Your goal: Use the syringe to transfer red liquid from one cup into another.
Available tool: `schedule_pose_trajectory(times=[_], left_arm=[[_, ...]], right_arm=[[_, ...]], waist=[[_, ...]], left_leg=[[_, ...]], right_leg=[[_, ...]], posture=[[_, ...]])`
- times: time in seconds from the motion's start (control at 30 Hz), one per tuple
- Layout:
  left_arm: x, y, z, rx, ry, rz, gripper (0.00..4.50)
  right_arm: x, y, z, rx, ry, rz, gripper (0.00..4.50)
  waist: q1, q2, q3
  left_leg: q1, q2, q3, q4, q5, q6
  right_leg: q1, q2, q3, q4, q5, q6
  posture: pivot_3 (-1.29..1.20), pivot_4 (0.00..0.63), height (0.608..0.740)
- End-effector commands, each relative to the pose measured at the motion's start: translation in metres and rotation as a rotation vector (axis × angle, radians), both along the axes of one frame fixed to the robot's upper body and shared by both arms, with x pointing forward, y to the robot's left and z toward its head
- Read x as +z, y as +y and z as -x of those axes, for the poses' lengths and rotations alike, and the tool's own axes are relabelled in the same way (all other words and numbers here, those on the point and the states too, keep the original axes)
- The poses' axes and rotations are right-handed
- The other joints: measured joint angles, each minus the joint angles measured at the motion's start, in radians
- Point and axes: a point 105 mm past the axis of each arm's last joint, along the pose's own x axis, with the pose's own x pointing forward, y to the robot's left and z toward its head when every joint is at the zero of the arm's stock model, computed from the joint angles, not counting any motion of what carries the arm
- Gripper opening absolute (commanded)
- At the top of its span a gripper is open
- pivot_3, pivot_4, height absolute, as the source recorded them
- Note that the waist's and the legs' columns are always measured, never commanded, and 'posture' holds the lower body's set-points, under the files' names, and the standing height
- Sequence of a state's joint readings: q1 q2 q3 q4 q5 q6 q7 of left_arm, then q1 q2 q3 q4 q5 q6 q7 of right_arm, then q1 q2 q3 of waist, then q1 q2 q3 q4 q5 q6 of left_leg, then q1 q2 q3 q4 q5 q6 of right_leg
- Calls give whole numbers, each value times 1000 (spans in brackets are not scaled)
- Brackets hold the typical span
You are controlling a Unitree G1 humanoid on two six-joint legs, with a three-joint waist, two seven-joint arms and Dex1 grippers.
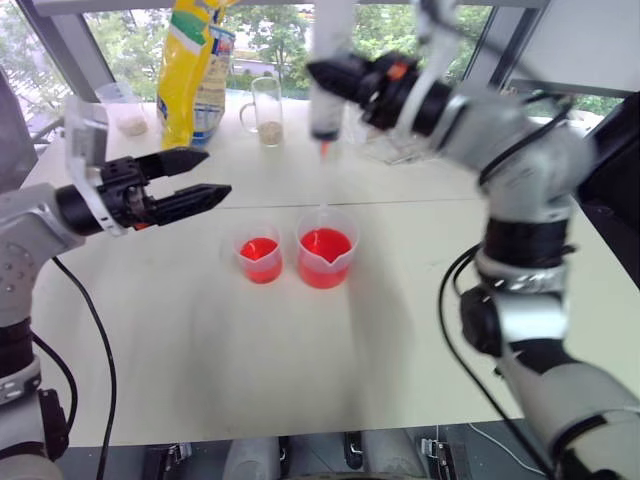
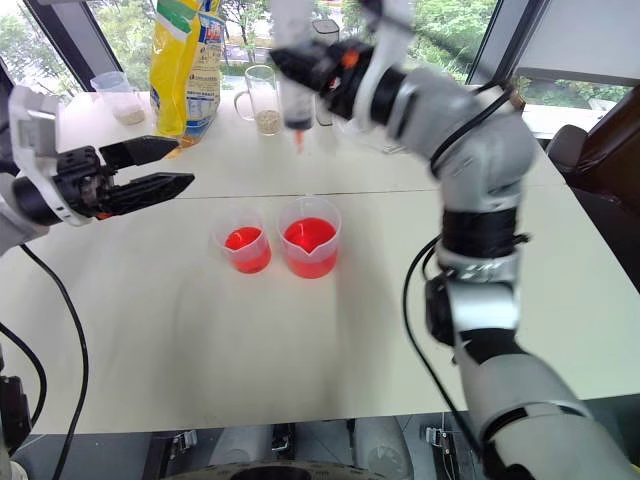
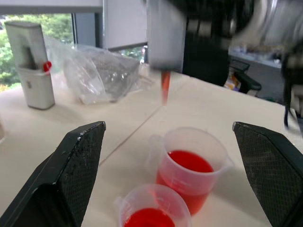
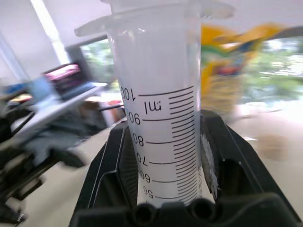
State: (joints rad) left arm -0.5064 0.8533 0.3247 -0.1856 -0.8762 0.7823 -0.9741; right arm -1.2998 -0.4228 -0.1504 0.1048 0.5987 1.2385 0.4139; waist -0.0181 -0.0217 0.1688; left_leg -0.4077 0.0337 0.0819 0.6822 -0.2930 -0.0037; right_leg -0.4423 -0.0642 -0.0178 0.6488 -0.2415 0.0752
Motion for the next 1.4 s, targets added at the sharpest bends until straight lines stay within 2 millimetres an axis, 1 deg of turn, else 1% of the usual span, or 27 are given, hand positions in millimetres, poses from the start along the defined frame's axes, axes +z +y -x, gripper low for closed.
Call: schedule_pose_trajectory(times=[0.03,0.1,0.13,0.2,0.3,0.37,0.47,0.6,0.67,0.73,0.77,0.8,0.87,0.9,0.93,1.0,1.07,1.1,1.23,1.3,1.33,1.4], left_arm=[[3,-5,4,-15,-58,-16,4403],[1,-7,4,-19,-58,-10,4403],[-2,-7,5,-21,-56,-14,4403],[-5,-9,6,-22,-53,-23,4403],[-6,-9,6,-16,-51,-19,4403],[-7,-9,6,-15,-49,-17,4403],[-13,-10,8,-15,-37,-43,4403],[-21,-13,11,-10,-18,-52,4403],[-24,-16,14,-21,-8,-53,4403],[-25,-18,16,-28,1,-47,4403],[-27,-19,17,-29,9,-55,4500],[-29,-19,17,-27,17,-63,4500],[-32,-19,17,-22,28,-76,4500],[-32,-18,17,-20,29,-77,4500],[-32,-18,17,-19,31,-80,4500],[-31,-17,17,-18,34,-78,4500],[-29,-14,17,-16,36,-77,4500],[-28,-13,17,-14,37,-79,4500],[-23,-5,18,-2,37,-93,4500],[-20,-1,18,7,34,-107,4500],[-18,1,19,9,34,-110,4500],[-15,6,20,13,34,-116,4500]], right_arm=[[-24,-31,-6,-123,235,116,1426],[-43,-46,-8,-169,353,168,1426],[-69,-60,-10,-220,463,227,1426],[-104,-81,-8,-274,606,287,1426],[-145,-100,-3,-306,745,313,1426],[-166,-108,-1,-333,814,323,1426],[-182,-114,1,-361,862,331,1426],[-197,-118,4,-373,912,324,1426],[-202,-121,5,-386,925,319,1426],[-204,-121,5,-384,934,305,1426],[-205,-120,5,-379,934,300,2431],[-205,-118,6,-372,930,295,2790],[-203,-115,6,-356,915,292,3693],[-202,-114,6,-351,906,292,4372],[-199,-113,6,-344,889,294,4456],[-184,-110,8,-318,815,312,4456],[-165,-108,10,-288,683,363,4456],[-153,-105,14,-245,601,382,4456],[-115,-96,41,-53,403,396,4456],[-92,-94,60,75,297,363,4456],[-86,-97,67,111,253,367,4456],[-81,-107,79,156,176,407,4456]], waist=[[0,0,0],[-4,0,0],[-5,0,0],[-5,0,0],[-1,0,0],[0,0,0],[-3,0,0],[-2,0,0],[0,0,0],[0,0,0],[1,0,0],[1,0,0],[2,0,0],[2,0,0],[1,0,0],[2,0,0],[2,0,0],[2,1,0],[4,0,0],[4,0,1],[4,0,1],[6,0,1]], left_leg=[[0,0,0,0,0,0],[0,0,1,-1,-1,1],[0,0,1,-1,-1,1],[0,0,2,-1,-1,2],[-1,0,2,-1,-1,2],[-1,-1,2,-1,-1,2],[-2,-1,2,-1,-1,2],[-1,0,1,-1,-1,2],[-1,0,1,-1,-1,2],[-1,0,1,-1,-1,2],[-1,0,1,-1,-1,2],[-1,0,1,-1,-1,2],[-1,0,1,0,-1,2],[-1,0,1,0,-1,2],[-1,0,1,0,-1,2],[-1,0,1,0,-1,2],[-1,0,1,-1,-1,2],[-2,0,1,-1,-1,2],[-2,0,0,-1,-2,3],[-2,0,0,-1,-2,3],[-2,0,0,-1,-2,3],[-1,0,0,-1,-2,3]], right_leg=[[0,0,0,-1,-1,-1],[0,0,0,-2,-1,-2],[0,0,1,-2,-1,-2],[0,0,1,-2,0,0],[-1,0,1,-3,0,0],[-1,0,1,-3,0,0],[-1,1,1,-3,0,1],[-1,2,1,-3,0,1],[-1,2,1,-3,0,1],[-1,2,1,-3,0,1],[-1,2,1,-3,0,1],[-1,2,1,-3,0,1],[-1,1,1,-3,0,1],[-1,1,1,-3,0,1],[-1,2,1,-3,0,1],[-1,2,1,-3,0,1],[-1,2,1,-3,0,1],[-1,2,1,-3,0,1],[-1,2,1,-4,0,1],[0,2,1,-5,0,1],[0,2,1,-5,0,1],[0,2,1,-5,0,1]], posture=[[0,150,740],[0,150,740],[0,150,740],[0,150,740],[0,150,740],[0,150,740],[0,150,740],[0,150,740],[0,150,740],[0,150,740],[0,150,740],[0,150,740],[0,150,740],[0,150,740],[0,150,740],[0,150,740],[0,150,740],[0,150,740],[0,150,740],[0,150,740],[0,150,740],[0,150,740]])
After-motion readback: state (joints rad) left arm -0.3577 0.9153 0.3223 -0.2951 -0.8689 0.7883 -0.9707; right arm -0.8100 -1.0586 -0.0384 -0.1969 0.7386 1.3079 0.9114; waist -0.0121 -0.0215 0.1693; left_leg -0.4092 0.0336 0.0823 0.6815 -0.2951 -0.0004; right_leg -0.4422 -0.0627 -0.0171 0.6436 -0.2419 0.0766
